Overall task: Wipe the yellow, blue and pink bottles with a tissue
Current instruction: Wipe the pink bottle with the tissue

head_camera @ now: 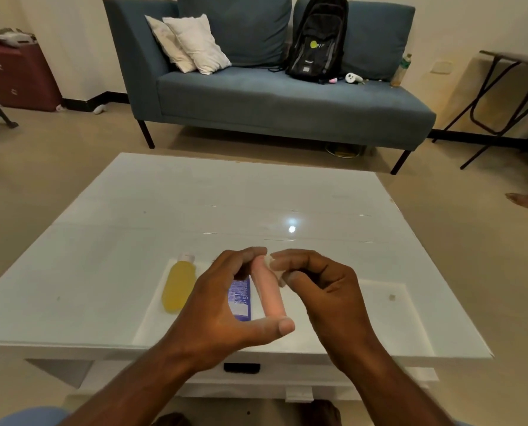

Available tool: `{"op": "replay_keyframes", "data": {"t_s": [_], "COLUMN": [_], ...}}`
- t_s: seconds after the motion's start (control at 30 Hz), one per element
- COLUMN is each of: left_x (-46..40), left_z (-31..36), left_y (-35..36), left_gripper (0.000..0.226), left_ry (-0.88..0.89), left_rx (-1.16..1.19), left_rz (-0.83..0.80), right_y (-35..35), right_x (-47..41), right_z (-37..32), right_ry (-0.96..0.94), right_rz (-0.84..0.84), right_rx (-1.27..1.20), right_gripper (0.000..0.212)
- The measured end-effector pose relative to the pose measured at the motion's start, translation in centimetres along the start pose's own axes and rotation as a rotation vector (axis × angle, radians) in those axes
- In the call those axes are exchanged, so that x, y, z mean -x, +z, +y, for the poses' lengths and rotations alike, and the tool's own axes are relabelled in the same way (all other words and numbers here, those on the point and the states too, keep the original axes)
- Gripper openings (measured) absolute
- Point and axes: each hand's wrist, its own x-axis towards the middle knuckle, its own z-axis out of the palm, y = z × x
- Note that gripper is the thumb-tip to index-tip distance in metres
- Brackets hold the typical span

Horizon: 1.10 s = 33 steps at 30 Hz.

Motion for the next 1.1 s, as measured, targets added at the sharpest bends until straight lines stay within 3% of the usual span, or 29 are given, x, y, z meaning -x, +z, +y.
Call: {"op": "replay_keyframes", "data": {"t_s": [0.13, 0.27, 0.37, 0.43, 0.6, 0.7, 0.83, 0.97, 1.1], "left_x": [-0.5, 0.1, -0.2, -0.6, -0.3, -0.8, -0.1, -0.5, -0.1], "left_z": [-0.6, -0.2, -0.5, -0.8, -0.4, -0.7, -0.2, -0.5, -0.2], "left_y": [-0.7, -0.6, -0.6, -0.9, -0.8, -1.3, -0.9, -0.8, -0.6], "left_gripper": [0.100, 0.106, 0.105, 0.106, 0.109, 0.110, 0.110, 0.116, 0.122], "left_ry": [-0.003, 0.004, -0.014, -0.045, -0.033, -0.074, -0.053, -0.063, -0.006], "left_rx": [0.052, 0.053, 0.081, 0.097, 0.080, 0.131, 0.105, 0.045, -0.105], "left_rz": [0.071, 0.019, 0.068, 0.114, 0.066, 0.130, 0.024, 0.032, -0.031], "right_y": [0.3, 0.3, 0.4, 0.5, 0.7, 0.8, 0.9, 0.5, 0.8], "right_x": [0.6, 0.4, 0.3, 0.4, 0.4, 0.6, 0.5, 0.5, 0.3], "right_z": [-0.6, 0.0, -0.1, -0.1, 0.2, 0.2, -0.1, 0.1, 0.3], "right_ry": [-0.085, 0.016, 0.005, -0.030, 0.023, -0.016, -0.017, -0.042, 0.135], "right_rz": [-0.039, 0.007, -0.003, 0.009, -0.054, -0.041, -0.062, -0.052, -0.104], "right_rx": [-0.067, 0.065, 0.034, -0.002, 0.072, -0.036, 0.056, 0.058, 0.103], "right_gripper": [0.021, 0.026, 0.022, 0.032, 0.033, 0.046, 0.053, 0.053, 0.041]}}
